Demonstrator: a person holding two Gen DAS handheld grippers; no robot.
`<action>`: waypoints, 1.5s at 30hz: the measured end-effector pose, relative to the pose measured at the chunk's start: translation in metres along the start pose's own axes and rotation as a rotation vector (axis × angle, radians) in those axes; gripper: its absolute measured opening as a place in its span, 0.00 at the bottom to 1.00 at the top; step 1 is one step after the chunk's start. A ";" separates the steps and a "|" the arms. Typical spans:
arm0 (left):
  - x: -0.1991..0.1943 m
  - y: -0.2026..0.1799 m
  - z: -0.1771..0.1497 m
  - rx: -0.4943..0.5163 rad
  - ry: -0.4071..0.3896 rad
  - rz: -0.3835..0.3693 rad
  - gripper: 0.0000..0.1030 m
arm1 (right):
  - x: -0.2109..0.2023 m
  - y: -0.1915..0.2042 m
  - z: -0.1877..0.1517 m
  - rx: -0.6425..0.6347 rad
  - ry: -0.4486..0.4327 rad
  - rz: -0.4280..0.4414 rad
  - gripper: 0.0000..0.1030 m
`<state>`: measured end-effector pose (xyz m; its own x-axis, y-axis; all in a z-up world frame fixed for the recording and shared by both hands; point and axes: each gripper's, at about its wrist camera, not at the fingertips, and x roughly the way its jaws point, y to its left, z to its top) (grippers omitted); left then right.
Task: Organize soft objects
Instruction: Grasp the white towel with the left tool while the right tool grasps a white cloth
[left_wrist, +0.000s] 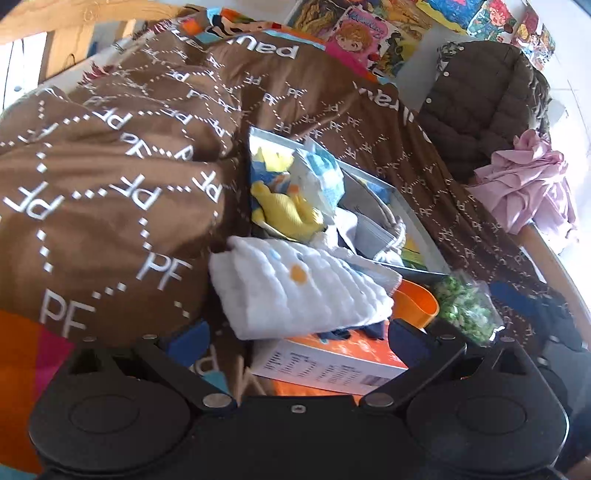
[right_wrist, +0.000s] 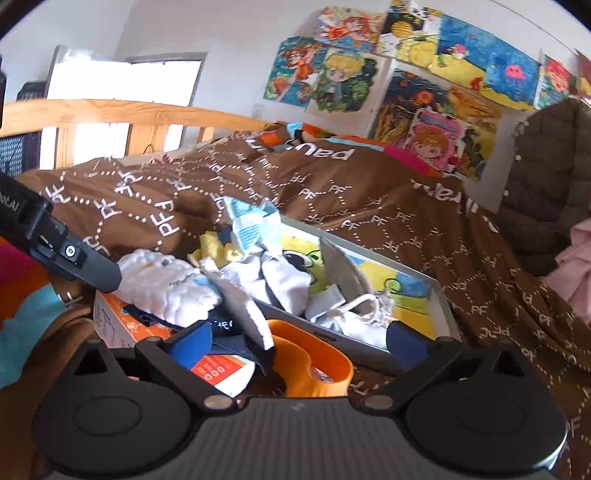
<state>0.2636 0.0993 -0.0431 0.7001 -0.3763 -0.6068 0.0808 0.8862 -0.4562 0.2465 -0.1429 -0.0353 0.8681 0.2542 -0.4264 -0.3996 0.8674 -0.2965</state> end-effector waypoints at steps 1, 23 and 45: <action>0.001 0.000 0.000 0.001 -0.002 -0.005 0.99 | 0.002 0.002 0.000 -0.015 -0.001 -0.005 0.99; 0.029 0.043 -0.004 -0.343 -0.044 -0.238 0.73 | 0.052 0.015 0.012 -0.064 0.072 0.057 0.46; 0.034 0.065 -0.003 -0.396 -0.087 -0.261 0.54 | 0.048 0.028 0.014 -0.088 0.106 0.111 0.18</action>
<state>0.2900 0.1431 -0.0953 0.7503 -0.5334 -0.3905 -0.0029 0.5881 -0.8088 0.2812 -0.1004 -0.0526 0.7831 0.2958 -0.5470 -0.5194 0.7947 -0.3139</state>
